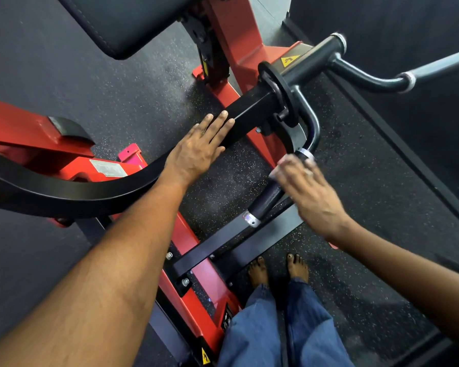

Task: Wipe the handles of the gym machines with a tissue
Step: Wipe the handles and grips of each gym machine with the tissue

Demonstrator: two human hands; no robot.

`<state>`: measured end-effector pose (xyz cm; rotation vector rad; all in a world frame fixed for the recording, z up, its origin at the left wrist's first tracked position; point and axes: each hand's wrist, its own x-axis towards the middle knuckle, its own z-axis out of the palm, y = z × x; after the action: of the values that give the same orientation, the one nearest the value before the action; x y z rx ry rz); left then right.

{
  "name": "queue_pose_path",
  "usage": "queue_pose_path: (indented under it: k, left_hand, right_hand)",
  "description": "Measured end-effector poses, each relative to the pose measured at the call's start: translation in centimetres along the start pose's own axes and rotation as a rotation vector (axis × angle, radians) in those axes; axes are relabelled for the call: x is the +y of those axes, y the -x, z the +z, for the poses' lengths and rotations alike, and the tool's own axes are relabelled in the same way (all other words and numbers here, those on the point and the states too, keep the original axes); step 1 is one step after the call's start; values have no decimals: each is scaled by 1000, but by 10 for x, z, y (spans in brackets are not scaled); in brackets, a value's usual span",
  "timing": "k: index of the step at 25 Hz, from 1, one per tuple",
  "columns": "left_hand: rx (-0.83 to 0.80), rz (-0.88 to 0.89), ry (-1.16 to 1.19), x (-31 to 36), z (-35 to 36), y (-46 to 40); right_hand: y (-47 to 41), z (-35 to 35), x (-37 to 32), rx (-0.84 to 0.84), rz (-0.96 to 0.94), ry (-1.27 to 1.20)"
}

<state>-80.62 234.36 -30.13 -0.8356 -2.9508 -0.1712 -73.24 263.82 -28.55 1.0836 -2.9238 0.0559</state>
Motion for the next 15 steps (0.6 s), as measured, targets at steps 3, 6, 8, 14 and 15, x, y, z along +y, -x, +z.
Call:
queue_pose_path:
  k: [3, 6, 8, 14, 15]
  left_hand:
    - [5, -1, -3, 1, -1, 0]
    - [11, 1, -10, 3, -1, 0]
    - [17, 4, -12, 3, 0, 1]
    - [20, -1, -30, 2, -1, -3]
    - [20, -1, -33, 3, -2, -3]
  right_hand:
    - [-3, -7, 7, -12, -58, -23]
    - [1, -9, 0, 70, 374, -249]
    - [4, -17, -42, 94, 721, -617]
    - [-37, -26, -4, 313, 1719, -2021]
    - [-43, -26, 9, 337, 1692, -2044]
